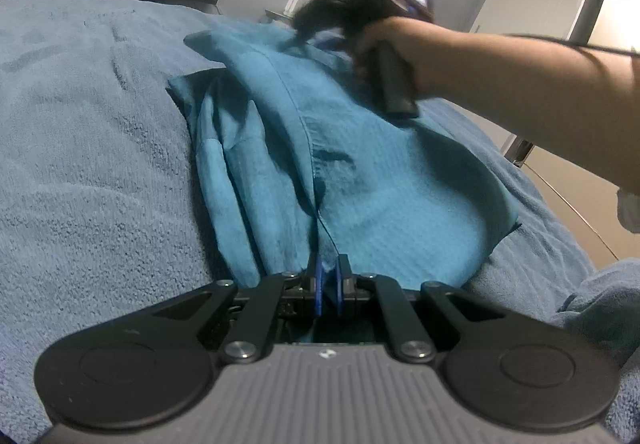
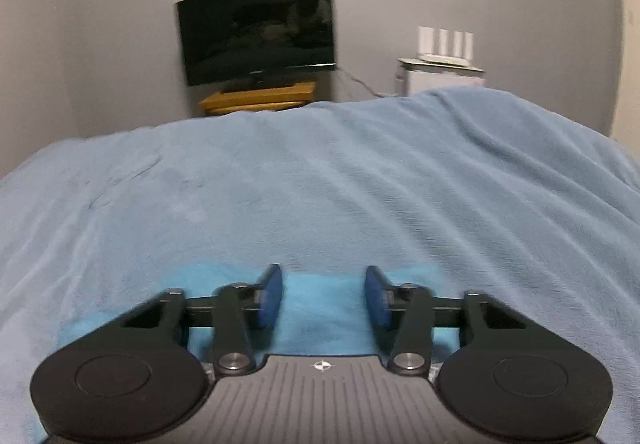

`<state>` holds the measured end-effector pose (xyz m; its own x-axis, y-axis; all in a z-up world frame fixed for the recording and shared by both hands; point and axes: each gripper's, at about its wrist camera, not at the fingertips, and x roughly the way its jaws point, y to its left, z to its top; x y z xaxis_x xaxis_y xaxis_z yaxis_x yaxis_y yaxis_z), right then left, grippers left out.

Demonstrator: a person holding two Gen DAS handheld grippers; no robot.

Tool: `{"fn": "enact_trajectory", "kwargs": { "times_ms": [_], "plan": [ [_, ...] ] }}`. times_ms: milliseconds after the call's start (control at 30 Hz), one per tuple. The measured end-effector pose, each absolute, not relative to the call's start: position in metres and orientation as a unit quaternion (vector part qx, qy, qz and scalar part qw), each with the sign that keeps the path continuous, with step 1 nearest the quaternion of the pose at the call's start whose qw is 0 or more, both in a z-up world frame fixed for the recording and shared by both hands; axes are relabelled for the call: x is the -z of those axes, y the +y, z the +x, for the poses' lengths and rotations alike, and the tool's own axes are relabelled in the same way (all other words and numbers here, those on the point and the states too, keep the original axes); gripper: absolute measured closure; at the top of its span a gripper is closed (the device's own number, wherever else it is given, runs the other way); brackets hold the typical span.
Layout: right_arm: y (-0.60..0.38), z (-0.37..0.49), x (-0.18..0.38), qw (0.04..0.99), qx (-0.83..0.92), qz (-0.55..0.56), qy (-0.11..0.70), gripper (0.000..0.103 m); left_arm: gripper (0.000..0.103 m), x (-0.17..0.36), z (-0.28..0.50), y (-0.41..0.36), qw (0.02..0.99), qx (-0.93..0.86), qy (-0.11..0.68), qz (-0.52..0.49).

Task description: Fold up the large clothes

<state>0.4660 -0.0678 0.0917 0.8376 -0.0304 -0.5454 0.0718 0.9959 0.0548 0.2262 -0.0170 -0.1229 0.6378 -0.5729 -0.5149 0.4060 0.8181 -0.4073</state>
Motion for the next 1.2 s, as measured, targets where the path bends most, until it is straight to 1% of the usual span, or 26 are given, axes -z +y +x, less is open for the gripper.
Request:
{"fn": "enact_trajectory", "kwargs": {
  "times_ms": [100, 133, 167, 200, 233, 267, 300, 367, 467, 567, 633, 667, 700, 767, 800, 833, 900, 933, 1000, 1033, 1067, 1100, 1133, 1167, 1200],
  "plan": [
    [-0.027, 0.474, -0.084, 0.95, -0.037, 0.027, 0.308, 0.073, 0.101, 0.121, 0.227, -0.015, 0.895, 0.282, 0.322, -0.129],
    [-0.016, 0.475, -0.081, 0.944, -0.069, 0.033, 0.322, 0.07, 0.101, 0.121, 0.226, -0.015, 0.894, 0.286, 0.321, -0.13],
    [-0.009, 0.473, -0.08, 0.932, -0.115, 0.052, 0.34, 0.052, 0.101, 0.121, 0.226, -0.014, 0.891, 0.294, 0.32, -0.131],
    [-0.004, 0.469, -0.082, 0.929, -0.133, 0.053, 0.342, 0.05, 0.101, 0.12, 0.225, -0.014, 0.89, 0.3, 0.318, -0.133],
    [-0.003, 0.462, -0.088, 0.931, -0.145, 0.051, 0.331, 0.05, 0.101, 0.119, 0.225, -0.013, 0.888, 0.307, 0.315, -0.136],
    [-0.006, 0.453, -0.095, 0.933, -0.153, 0.06, 0.32, 0.052, 0.101, 0.119, 0.226, -0.011, 0.885, 0.315, 0.313, -0.143],
    [-0.016, 0.444, -0.102, 0.933, -0.161, 0.082, 0.311, 0.053, 0.101, 0.118, 0.226, -0.008, 0.882, 0.321, 0.31, -0.152],
    [-0.045, 0.417, -0.117, 0.936, -0.157, 0.124, 0.289, 0.053, 0.101, 0.118, 0.227, -0.001, 0.875, 0.332, 0.307, -0.175],
    [-0.094, 0.366, -0.132, 0.947, -0.121, 0.135, 0.264, 0.051, 0.101, 0.12, 0.229, 0.006, 0.865, 0.342, 0.306, -0.202],
    [-0.131, 0.311, -0.126, 0.954, -0.073, 0.097, 0.273, 0.047, 0.1, 0.122, 0.232, 0.01, 0.865, 0.329, 0.31, -0.217],
    [-0.159, 0.278, -0.112, 0.949, -0.054, 0.068, 0.303, 0.047, 0.1, 0.125, 0.236, 0.014, 0.861, 0.314, 0.323, -0.236],
    [-0.166, 0.267, -0.105, 0.943, -0.051, 0.066, 0.321, 0.047, 0.098, 0.128, 0.239, 0.016, 0.853, 0.309, 0.339, -0.25],
    [-0.173, 0.25, -0.098, 0.939, -0.048, 0.065, 0.335, 0.048, 0.094, 0.131, 0.241, 0.017, 0.846, 0.308, 0.348, -0.262],
    [-0.181, 0.217, -0.087, 0.936, -0.024, 0.05, 0.348, 0.048, 0.066, 0.134, 0.244, 0.017, 0.833, 0.304, 0.363, -0.286],
    [-0.184, 0.205, -0.08, 0.937, -0.008, 0.052, 0.345, 0.047, 0.057, 0.134, 0.245, 0.016, 0.828, 0.308, 0.365, -0.295],
    [-0.191, 0.193, -0.077, 0.935, 0.009, 0.072, 0.346, 0.047, 0.052, 0.133, 0.245, 0.015, 0.825, 0.31, 0.365, -0.299],
    [-0.204, 0.174, -0.071, 0.93, 0.03, 0.12, 0.346, 0.047, 0.034, 0.13, 0.248, 0.01, 0.82, 0.311, 0.37, -0.306],
    [-0.211, 0.171, -0.068, 0.928, 0.038, 0.134, 0.346, 0.046, 0.033, 0.129, 0.249, 0.006, 0.817, 0.311, 0.375, -0.308],
    [-0.223, 0.162, -0.063, 0.93, 0.041, 0.149, 0.334, 0.046, 0.033, 0.128, 0.245, -0.001, 0.813, 0.31, 0.384, -0.309],
    [-0.228, 0.149, -0.06, 0.932, 0.038, 0.156, 0.324, 0.046, 0.037, 0.123, 0.239, -0.007, 0.816, 0.308, 0.388, -0.298],
    [-0.23, 0.147, -0.06, 0.935, 0.032, 0.169, 0.311, 0.046, 0.06, 0.12, 0.237, -0.015, 0.826, 0.3, 0.393, -0.27],
    [-0.233, 0.143, -0.061, 0.937, 0.024, 0.183, 0.298, 0.045, 0.079, 0.117, 0.234, -0.021, 0.837, 0.285, 0.401, -0.24],
    [-0.231, 0.141, -0.06, 0.94, 0.011, 0.193, 0.281, 0.042, 0.082, 0.115, 0.232, -0.027, 0.843, 0.278, 0.405, -0.222],
    [-0.231, 0.137, -0.065, 0.944, -0.002, 0.186, 0.274, 0.039, 0.09, 0.113, 0.229, -0.03, 0.847, 0.276, 0.403, -0.211],
    [-0.221, 0.143, -0.07, 0.949, -0.016, 0.168, 0.267, 0.039, 0.093, 0.111, 0.226, -0.032, 0.853, 0.269, 0.401, -0.2]
  ]
}}
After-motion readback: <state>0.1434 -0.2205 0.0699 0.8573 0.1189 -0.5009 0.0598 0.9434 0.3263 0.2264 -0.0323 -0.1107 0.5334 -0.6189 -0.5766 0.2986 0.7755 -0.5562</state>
